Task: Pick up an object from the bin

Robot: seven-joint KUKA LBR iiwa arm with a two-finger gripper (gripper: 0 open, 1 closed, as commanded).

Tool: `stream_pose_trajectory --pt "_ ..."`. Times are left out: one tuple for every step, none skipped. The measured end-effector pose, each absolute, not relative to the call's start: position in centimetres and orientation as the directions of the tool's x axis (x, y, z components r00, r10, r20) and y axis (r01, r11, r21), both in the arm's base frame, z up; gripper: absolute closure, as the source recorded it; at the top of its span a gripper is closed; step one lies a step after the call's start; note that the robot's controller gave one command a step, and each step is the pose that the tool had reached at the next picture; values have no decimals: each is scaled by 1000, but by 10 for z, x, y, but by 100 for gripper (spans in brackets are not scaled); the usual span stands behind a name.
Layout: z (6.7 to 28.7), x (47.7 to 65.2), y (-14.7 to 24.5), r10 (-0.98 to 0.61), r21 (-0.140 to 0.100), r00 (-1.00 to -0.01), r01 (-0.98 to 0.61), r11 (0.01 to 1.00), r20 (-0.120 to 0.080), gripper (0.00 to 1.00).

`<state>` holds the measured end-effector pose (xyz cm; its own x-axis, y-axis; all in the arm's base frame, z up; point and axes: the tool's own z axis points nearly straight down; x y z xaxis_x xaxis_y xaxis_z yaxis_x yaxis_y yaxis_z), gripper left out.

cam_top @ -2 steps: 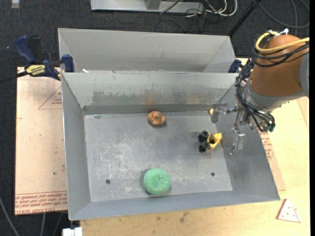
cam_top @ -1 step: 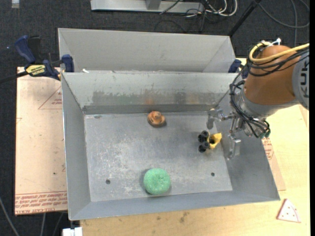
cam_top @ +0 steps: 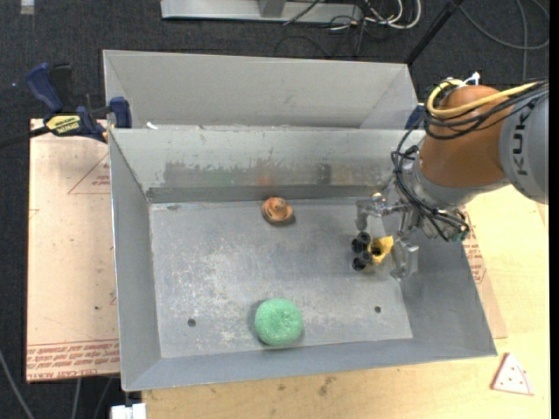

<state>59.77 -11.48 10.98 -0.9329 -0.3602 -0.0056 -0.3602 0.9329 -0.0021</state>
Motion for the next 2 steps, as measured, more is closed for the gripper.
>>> stream_pose_trajectory --pt "91 601 -113 -383 2 -924 -383 924 0 0" --pt "77 616 -120 -483 -2 -876 -483 876 -6 100"
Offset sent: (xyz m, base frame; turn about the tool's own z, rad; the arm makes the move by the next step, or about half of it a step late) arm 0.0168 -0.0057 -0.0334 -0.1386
